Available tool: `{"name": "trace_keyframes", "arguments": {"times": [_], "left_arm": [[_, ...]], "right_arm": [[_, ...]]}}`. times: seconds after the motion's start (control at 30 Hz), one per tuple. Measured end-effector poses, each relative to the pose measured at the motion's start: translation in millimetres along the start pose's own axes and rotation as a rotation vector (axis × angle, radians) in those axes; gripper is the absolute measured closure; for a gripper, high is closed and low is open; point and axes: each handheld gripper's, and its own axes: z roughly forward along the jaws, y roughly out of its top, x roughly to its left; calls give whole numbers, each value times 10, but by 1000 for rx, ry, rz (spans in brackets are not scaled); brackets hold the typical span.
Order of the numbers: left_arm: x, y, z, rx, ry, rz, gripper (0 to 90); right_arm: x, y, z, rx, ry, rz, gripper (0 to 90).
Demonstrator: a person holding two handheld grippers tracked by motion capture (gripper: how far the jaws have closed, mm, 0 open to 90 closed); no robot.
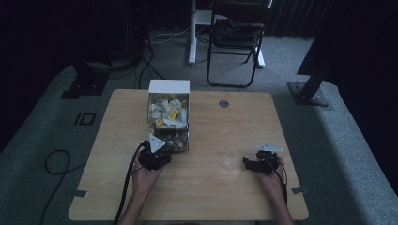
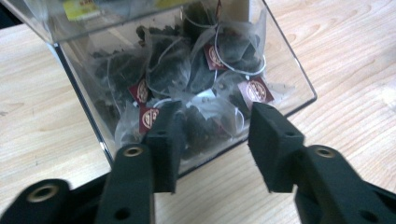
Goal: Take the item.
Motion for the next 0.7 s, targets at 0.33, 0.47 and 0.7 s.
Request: {"name": "trace_keyframes", "arguments": {"times": [0.33, 0.47, 0.7], "left_arm": [[58, 34, 41, 49, 12, -18, 791], [59, 36, 34, 49, 14, -20, 841], [66, 44, 29, 48, 7, -20, 900]], "right_arm": [[0, 0, 0, 0, 0, 0, 132], [0, 0, 0, 0, 0, 0, 132], [-1, 0, 0, 0, 0, -1, 132]]}}
